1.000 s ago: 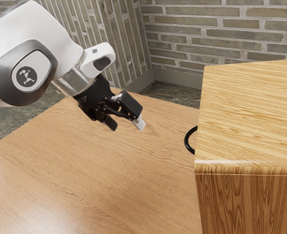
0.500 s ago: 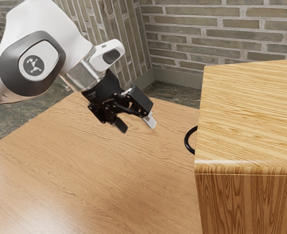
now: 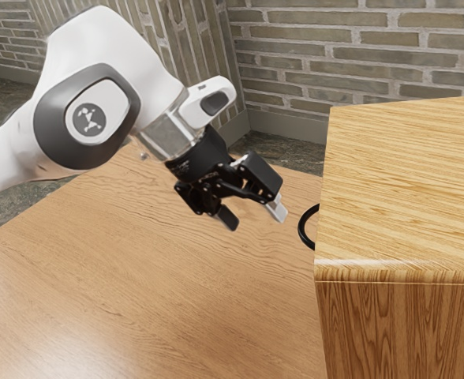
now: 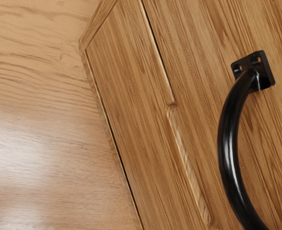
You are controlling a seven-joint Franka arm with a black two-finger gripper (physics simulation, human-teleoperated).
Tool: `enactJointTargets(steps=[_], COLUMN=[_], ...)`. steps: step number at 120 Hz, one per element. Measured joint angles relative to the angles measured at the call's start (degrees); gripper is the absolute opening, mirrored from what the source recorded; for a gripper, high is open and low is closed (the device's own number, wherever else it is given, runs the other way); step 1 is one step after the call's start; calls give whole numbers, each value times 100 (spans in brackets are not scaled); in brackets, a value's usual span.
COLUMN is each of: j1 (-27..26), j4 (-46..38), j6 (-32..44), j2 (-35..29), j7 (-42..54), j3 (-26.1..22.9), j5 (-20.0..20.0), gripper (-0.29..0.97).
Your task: Pull the drawer handle with one arm to open the drawer
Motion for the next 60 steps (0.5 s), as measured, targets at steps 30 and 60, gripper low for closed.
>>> enactJointTargets(steps=[30, 60], j1=[5, 3], j4=[-2, -4], j6=[139, 279], j2=[85, 197], j7=[-42, -69], j3=[-96, -202], j5=[-16, -57], gripper=[68, 68])
